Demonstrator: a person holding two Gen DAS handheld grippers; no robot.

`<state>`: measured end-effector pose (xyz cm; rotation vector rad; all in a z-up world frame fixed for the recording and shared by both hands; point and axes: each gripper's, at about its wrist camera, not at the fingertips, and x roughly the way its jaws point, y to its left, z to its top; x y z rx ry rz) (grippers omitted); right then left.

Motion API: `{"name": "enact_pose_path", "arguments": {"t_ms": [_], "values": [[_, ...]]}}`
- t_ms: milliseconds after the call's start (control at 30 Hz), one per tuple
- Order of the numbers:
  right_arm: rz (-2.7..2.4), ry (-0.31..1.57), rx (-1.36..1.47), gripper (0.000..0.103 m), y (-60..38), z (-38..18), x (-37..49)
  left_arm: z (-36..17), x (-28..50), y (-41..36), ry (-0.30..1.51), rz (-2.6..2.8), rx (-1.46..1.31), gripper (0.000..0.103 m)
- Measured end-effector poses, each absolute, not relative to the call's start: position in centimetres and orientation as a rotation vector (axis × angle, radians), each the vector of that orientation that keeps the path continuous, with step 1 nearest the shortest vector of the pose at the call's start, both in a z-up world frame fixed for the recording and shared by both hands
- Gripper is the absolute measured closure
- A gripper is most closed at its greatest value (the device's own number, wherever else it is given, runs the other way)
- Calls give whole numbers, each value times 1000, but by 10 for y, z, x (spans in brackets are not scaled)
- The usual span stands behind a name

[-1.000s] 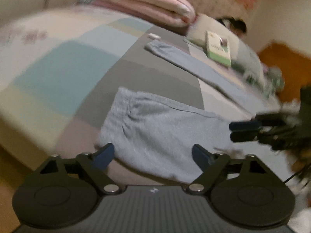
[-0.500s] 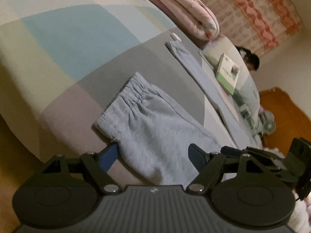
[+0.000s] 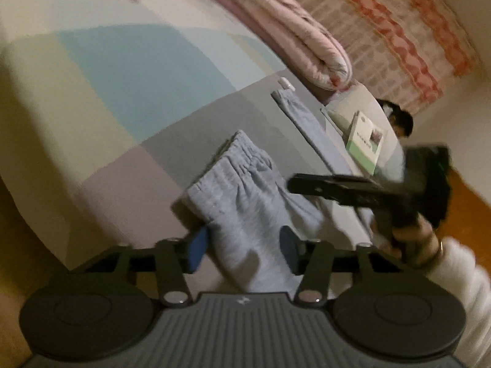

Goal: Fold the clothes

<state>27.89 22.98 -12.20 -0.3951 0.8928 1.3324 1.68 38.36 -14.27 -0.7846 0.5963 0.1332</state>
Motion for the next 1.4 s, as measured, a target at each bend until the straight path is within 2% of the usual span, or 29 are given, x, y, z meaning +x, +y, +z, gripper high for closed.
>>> {"name": "enact_pose_path", "arguments": {"t_ms": [100, 133, 200, 233, 333, 500, 667, 700, 767, 933, 1033, 1133, 1233, 1400], "values": [[1390, 851, -375, 58, 231, -124, 275, -139, 23, 377, 592, 164, -704, 57], [1405, 833, -392, 68, 230, -125, 270, -136, 26, 374, 597, 183, -678, 63], [1416, 771, -482, 86, 229, -126, 256, -131, 31, 368, 607, 219, -628, 80], [1412, 739, -511, 92, 227, -126, 250, -130, 30, 367, 616, 230, -618, 94], [1406, 693, -527, 98, 225, -117, 243, -122, 25, 365, 618, 247, -605, 98], [1404, 626, -510, 98, 223, -90, 240, -96, 8, 368, 573, 232, -596, 98], [1369, 691, -519, 94, 232, -102, 244, -109, 10, 377, 694, 278, -609, 84], [1360, 699, -517, 88, 231, -102, 245, -112, 9, 378, 714, 298, -609, 81], [1337, 687, -517, 83, 224, -97, 244, -106, 5, 379, 708, 340, -557, 52], [1283, 673, -481, 71, 190, -68, 246, -80, 2, 380, 670, 394, -376, 37], [1232, 686, -461, 54, 158, -55, 244, -70, 14, 363, 663, 304, -280, 29], [1141, 716, -456, 45, 114, -53, 236, -72, 40, 335, 668, 156, -213, 23], [1020, 748, -459, 35, 65, -58, 223, -81, 72, 302, 712, 29, -123, 22], [825, 851, -336, 32, -13, -68, 211, -100, 105, 267, 744, -108, -21, 22]]}}
